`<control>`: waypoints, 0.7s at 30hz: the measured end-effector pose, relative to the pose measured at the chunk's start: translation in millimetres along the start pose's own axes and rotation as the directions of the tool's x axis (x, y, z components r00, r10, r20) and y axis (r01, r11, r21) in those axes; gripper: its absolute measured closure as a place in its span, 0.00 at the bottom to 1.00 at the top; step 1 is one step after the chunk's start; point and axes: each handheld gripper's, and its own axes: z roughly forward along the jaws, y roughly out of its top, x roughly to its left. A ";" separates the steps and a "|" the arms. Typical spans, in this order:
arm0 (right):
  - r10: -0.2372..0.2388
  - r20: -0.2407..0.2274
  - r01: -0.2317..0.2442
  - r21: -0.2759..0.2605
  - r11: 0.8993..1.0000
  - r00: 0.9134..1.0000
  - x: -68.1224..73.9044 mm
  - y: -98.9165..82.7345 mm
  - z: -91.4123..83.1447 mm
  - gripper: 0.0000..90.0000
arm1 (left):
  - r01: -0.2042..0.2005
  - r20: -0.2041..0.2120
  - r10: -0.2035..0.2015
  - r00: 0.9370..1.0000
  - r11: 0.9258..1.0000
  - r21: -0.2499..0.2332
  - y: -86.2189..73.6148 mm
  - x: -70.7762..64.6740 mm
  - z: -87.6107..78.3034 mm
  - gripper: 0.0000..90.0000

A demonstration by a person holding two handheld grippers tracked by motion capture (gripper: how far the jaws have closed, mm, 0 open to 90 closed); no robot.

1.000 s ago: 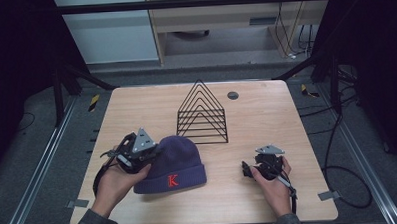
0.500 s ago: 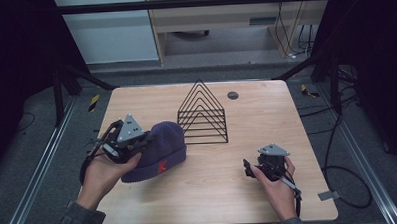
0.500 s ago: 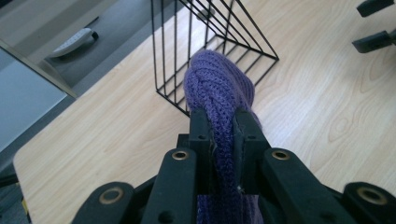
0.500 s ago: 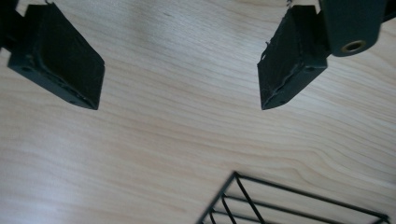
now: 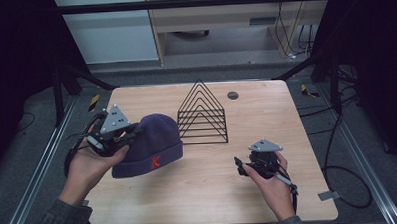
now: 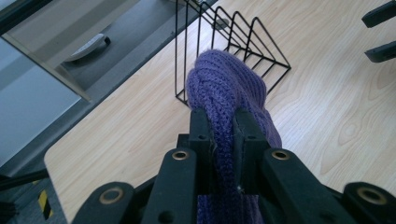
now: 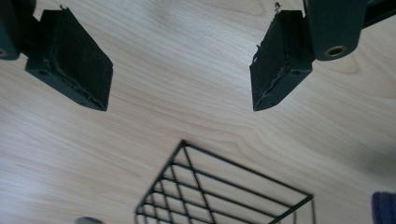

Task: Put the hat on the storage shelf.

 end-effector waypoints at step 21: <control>-0.153 -0.155 0.155 0.002 0.988 0.976 32.9 56.9 -14.6 0.23 | -0.020 -0.043 0.017 0.999 0.998 -0.055 36.4 27.9 -24.5 0.89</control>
